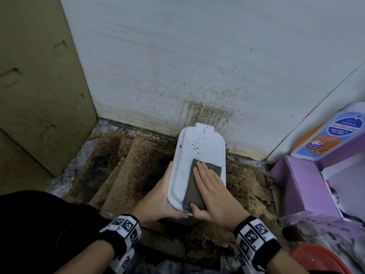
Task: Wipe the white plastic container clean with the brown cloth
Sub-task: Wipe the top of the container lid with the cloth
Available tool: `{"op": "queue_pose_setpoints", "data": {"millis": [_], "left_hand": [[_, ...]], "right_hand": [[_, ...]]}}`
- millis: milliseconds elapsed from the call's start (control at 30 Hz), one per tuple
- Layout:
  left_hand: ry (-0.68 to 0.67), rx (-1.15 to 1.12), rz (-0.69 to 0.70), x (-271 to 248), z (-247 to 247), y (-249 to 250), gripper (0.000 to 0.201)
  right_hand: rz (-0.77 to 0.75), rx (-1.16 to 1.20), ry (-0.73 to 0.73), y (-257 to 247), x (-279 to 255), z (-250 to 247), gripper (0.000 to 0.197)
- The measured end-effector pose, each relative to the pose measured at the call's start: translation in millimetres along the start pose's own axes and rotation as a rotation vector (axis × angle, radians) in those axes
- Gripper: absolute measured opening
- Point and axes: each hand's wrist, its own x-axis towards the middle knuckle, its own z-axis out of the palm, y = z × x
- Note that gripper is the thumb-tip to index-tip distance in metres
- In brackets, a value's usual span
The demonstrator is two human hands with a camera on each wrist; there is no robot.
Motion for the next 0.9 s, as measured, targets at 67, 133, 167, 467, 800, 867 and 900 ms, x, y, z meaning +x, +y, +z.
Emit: {"op": "queue_pose_setpoints", "data": {"millis": [67,133,167,467,800,867,900], "left_hand": [[-0.007,0.017,0.0,-1.5,-0.3,0.6,0.151],[-0.017,0.01,0.007,-2.4,-1.6,0.8,0.151],[-0.026,-0.002,0.002,-3.3,-2.3,1.3,0.15],[-0.013,0.017,-0.021,-9.1,-5.3,3.4,0.148],[0.002,0.057,-0.028,-10.0,-3.5,9.5,0.147],[-0.003,0.051,-0.029,-11.3,-1.2,10.1,0.145],[-0.006,0.046,-0.033,-12.0,0.5,9.5,0.143]], "right_hand": [[-0.01,0.005,-0.014,-7.6,11.0,-2.2,0.097],[-0.01,0.008,-0.025,-15.7,23.6,-2.8,0.096],[-0.005,0.012,-0.031,-19.9,29.2,-2.9,0.096],[-0.008,0.042,-0.024,-24.4,35.5,-5.3,0.092],[-0.022,0.012,-0.087,11.0,-16.9,-16.3,0.092],[-0.003,0.031,-0.083,16.7,-25.7,-16.8,0.091],[0.006,0.038,-0.086,17.7,-27.7,-17.0,0.091]]}}
